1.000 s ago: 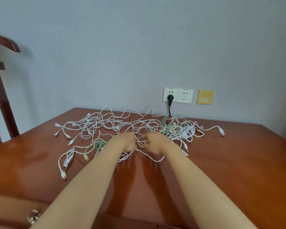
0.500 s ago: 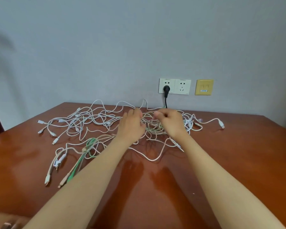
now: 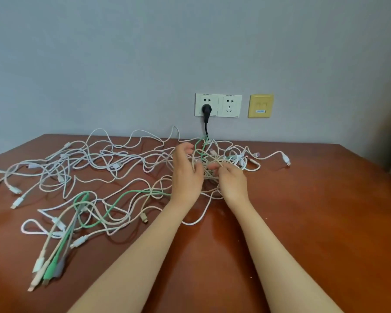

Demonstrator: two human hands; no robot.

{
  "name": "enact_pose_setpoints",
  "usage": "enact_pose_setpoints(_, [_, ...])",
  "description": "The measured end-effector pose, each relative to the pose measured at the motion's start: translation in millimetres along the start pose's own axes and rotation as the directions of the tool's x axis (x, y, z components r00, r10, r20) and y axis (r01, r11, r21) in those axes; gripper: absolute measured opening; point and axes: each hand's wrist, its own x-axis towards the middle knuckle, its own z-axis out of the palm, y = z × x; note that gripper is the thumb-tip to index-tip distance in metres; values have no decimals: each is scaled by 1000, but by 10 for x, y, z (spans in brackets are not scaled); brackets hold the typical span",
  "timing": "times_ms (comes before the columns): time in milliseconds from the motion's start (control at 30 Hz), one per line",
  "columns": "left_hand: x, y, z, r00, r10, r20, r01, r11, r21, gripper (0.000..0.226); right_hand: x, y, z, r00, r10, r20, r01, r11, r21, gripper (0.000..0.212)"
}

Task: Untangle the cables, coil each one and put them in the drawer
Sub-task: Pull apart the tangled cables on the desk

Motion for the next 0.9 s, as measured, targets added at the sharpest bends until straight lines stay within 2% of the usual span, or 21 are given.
enact_pose_setpoints(100, [17,-174,-34,965,-257,57,263,948,-180,15,50,-13,19,999,-30,14,29,999,24,29])
enact_pose_setpoints(167, [61,-211,-108,937,-328,119,348,894,-282,20,34,-25,44,999,-47,13,46,996,81,23])
enact_pose_setpoints(267, [53,-190,-166,945,-276,176,310,926,-213,31,-1,-51,50,992,-126,0,125,984,123,22])
enact_pose_setpoints(367, [-11,-181,-98,929,-186,321,212,976,-50,30,-46,-107,70,973,-210,93,203,976,73,27])
enact_pose_setpoints(433, [-35,-160,-69,905,-169,390,178,984,12,31,-72,-103,102,953,-270,136,283,955,-87,26])
enact_pose_setpoints(500, [-45,-146,-75,900,-180,397,178,983,40,34,-57,-57,109,941,-306,141,334,904,-266,20])
enact_pose_setpoints(600, [-46,-117,-118,891,-187,414,216,976,-23,49,-46,-51,54,961,-242,133,270,925,-267,19])
enact_pose_setpoints(733, [17,24,-212,868,-241,434,328,934,-138,30,19,-63,-31,984,-175,-41,159,954,-254,16])
enact_pose_setpoints(833, [66,101,-278,811,-269,520,405,899,-168,29,84,-6,-29,984,-13,-177,8,1000,-30,22])
enact_pose_setpoints(900, [85,135,-319,778,-264,570,404,905,-132,31,117,8,-41,964,132,-232,-93,981,173,23])
